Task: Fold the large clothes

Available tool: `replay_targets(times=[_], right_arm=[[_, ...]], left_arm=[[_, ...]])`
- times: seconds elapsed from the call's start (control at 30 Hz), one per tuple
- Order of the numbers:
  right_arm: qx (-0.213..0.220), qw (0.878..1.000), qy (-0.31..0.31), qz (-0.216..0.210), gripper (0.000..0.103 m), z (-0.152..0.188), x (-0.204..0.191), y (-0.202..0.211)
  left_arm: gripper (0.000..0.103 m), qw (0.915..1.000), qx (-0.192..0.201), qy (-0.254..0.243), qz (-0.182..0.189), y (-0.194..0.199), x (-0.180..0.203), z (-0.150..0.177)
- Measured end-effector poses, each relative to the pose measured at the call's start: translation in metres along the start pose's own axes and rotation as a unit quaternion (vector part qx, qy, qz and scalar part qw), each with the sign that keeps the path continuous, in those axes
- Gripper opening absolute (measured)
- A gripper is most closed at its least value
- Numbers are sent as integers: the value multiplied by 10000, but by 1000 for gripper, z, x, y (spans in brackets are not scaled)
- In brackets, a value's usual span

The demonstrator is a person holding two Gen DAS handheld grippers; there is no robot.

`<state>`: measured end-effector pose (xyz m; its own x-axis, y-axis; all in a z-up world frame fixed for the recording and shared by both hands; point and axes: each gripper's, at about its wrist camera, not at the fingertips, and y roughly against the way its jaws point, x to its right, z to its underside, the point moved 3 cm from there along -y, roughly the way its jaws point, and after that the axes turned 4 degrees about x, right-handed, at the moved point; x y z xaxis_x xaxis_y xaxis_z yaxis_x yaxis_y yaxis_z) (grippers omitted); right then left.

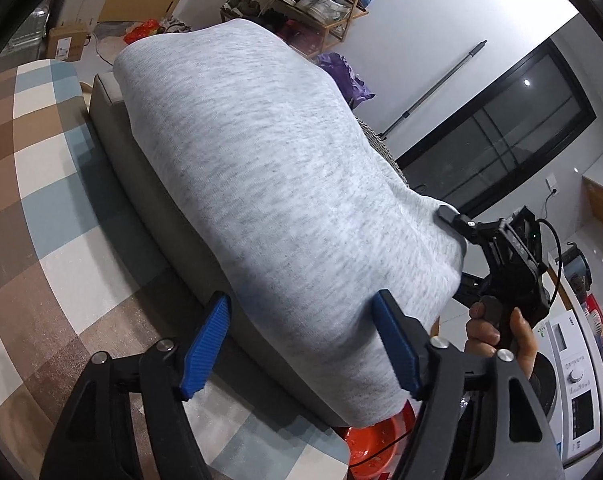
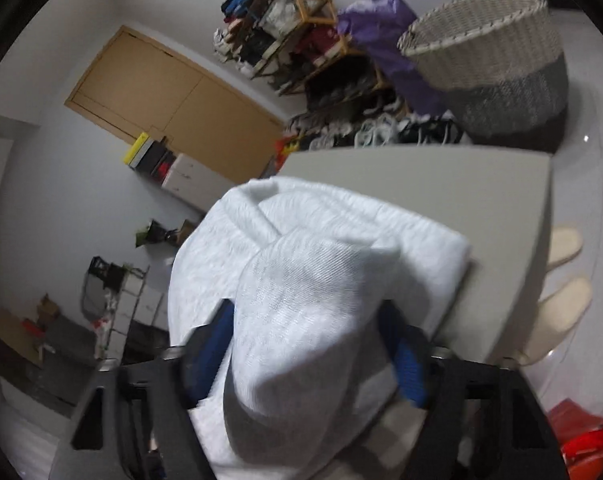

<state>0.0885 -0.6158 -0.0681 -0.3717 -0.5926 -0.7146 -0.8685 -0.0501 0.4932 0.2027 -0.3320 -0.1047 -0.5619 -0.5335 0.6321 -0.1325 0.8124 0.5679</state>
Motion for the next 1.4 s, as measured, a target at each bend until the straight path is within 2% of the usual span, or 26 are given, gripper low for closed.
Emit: replay_targets(times=[0.03,0.07,0.1,0.2,0.23,0.27,0.33,0.37,0.4,0.47,0.6,0.73,0.8,0.83,1.0,1.1,1.2,1.27,1.3,1.4], right_arm=[[13,9997,216,138,15,2,-5,-6],[47,9991,334,255,15,4,-9,-7],[208,9985,466,175,12,2,-16,-4],[1034,9880,1021,-530,11,-6,-42,32],[1151,9855,1160,-459,11,-9,-44,36],[1072,9874,1141,-248,11,-12,-37,28],[625,9938,874,297,12,-14,-11,-1],[278,9965,572,550,15,-11,11,-19],[138,9978,386,513,21,-6,23,-25],[341,9985,325,264,25,-3,29,-16],[398,9972,343,523,38,2,23,3],[632,9931,648,742,62,13,8,28],[748,9896,962,769,66,23,-6,40],[761,9881,1063,809,72,27,-10,42],[906,9806,1518,844,86,55,-43,63],[1111,9738,1761,917,89,67,-57,72],[1301,9686,1931,873,102,81,-70,85],[1386,9650,2062,838,103,93,-81,93],[1403,9635,2121,835,103,97,-86,95],[1522,9570,2305,889,103,112,-99,100]], left_arm=[[72,10000,-9,24,19,-2,2,-1],[73,10000,-34,68,53,-4,1,0],[73,10000,-28,71,34,-3,2,1],[72,9998,-48,-172,-17,-3,13,2],[72,9995,-112,-280,-2,-5,17,4],[72,9994,-160,-321,-29,-5,16,5],[72,9991,-233,-347,-80,-11,19,8],[72,9992,-242,-318,-52,-13,19,9],[72,9992,-262,-300,-46,-13,19,10],[72,9989,-280,-350,-129,-8,19,10],[72,9948,35,-768,-663,14,23,11],[72,9880,432,-1137,-955,38,31,12],[72,9845,569,-1319,-1010,48,40,15],[72,9824,645,-1435,-1009,51,46,16],[72,9758,752,-1785,-1016,58,56,18],[72,9724,804,-1966,-970,63,56,18],[72,9683,894,-2133,-945,70,59,18],[79,9653,972,-2232,-943,76,60,20],[87,9631,1056,-2288,-941,81,61,21],[90,9564,1285,-2448,-943,94,62,23]])
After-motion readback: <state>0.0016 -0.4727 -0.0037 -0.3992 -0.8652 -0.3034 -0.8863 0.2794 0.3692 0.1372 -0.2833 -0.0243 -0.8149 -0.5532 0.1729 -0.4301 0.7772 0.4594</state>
